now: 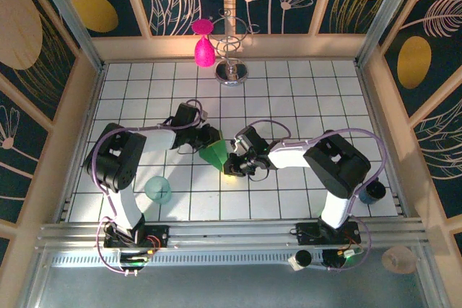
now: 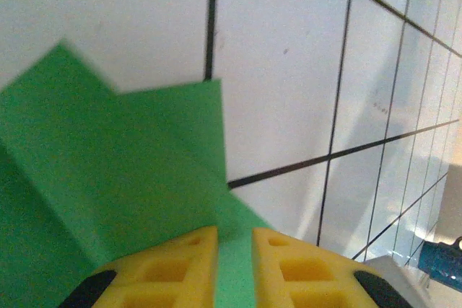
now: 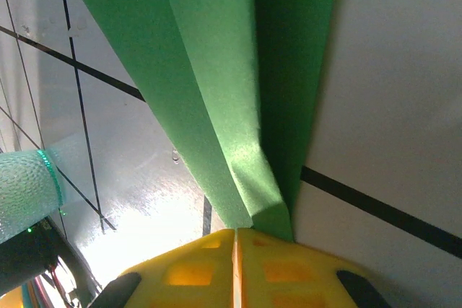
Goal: Fold a paper plane with a square sheet of paper (pick it up from the middle)
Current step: Fourth fold the wing at the center of the table.
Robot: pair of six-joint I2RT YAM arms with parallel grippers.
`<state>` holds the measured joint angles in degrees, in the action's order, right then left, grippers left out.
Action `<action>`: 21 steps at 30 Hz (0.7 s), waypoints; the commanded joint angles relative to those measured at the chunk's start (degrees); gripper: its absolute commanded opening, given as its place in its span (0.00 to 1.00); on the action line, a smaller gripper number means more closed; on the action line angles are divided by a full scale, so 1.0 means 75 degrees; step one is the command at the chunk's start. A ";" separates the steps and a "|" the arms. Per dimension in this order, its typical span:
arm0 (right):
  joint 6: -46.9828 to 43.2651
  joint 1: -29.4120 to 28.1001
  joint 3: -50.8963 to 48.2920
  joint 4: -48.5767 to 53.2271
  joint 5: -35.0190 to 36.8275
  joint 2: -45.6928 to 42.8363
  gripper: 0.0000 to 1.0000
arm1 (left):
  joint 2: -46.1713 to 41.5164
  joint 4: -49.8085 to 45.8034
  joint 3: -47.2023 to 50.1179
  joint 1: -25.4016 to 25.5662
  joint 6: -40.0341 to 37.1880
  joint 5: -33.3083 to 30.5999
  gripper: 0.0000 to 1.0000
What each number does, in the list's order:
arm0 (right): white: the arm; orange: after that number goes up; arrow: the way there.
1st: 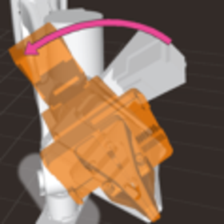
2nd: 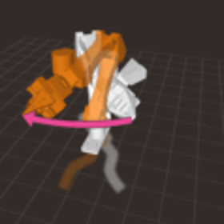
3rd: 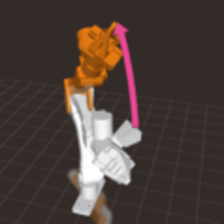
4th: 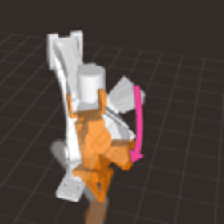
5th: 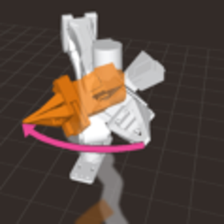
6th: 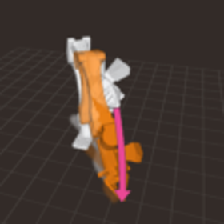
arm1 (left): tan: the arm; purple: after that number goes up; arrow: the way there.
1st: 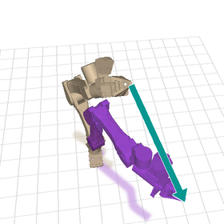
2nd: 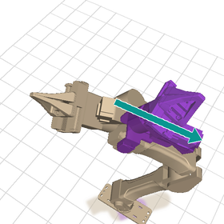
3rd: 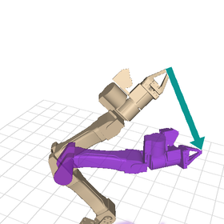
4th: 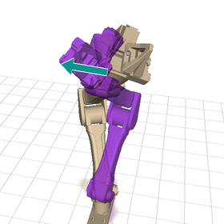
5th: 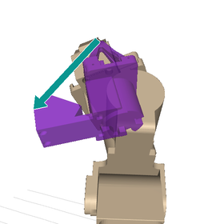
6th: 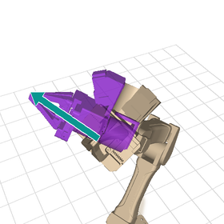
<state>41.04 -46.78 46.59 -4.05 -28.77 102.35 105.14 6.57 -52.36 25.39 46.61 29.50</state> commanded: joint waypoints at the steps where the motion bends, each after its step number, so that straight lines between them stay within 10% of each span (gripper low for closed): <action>1: -0.0058 0.0027 -0.0235 0.0612 0.0286 0.0437 0.11 | 0.0217 -0.0312 -0.0254 -0.0126 -0.0365 -0.0116 0.21; 21: -0.0011 0.0024 -0.0330 0.0272 0.0040 0.0316 0.11 | 0.0659 0.0049 0.0089 -0.0455 -0.0505 -0.0247 0.20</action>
<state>41.04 -46.48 46.35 -5.45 -30.13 102.91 108.27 6.79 -53.04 22.74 44.12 29.28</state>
